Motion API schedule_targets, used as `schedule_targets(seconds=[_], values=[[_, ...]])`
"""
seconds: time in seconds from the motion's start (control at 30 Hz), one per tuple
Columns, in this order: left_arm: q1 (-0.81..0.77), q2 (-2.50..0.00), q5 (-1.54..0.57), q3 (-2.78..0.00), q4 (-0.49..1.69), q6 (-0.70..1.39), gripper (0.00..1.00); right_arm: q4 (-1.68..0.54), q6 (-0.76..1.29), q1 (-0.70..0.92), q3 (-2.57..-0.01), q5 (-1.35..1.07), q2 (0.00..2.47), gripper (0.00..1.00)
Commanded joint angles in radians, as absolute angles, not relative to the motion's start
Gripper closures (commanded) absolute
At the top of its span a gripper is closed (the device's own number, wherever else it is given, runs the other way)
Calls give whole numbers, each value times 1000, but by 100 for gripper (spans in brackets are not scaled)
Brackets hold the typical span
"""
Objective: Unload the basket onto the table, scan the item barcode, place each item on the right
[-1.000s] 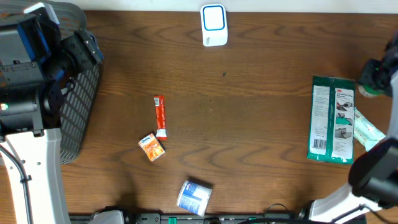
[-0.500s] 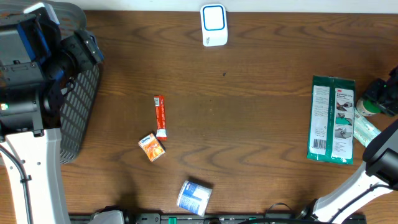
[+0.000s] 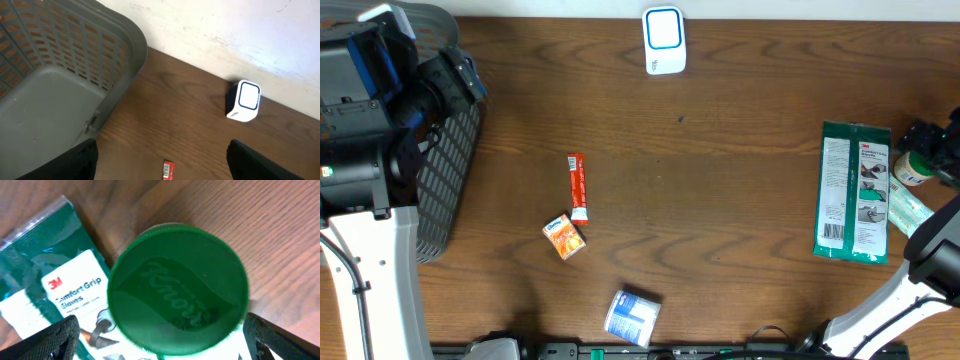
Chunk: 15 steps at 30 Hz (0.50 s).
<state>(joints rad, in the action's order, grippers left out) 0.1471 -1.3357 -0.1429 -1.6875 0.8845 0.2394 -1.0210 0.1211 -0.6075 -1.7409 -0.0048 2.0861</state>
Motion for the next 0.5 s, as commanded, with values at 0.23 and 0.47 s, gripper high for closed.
schedule_targets(seconds=[0.23, 0.47], values=[[150, -1341, -138, -1690, 883, 242, 17, -1142, 107, -559, -1870, -434, 1739, 1], [150, -1341, -138, -1690, 883, 242, 17, -1347, -14, -342, -1870, -577, 1559, 8]])
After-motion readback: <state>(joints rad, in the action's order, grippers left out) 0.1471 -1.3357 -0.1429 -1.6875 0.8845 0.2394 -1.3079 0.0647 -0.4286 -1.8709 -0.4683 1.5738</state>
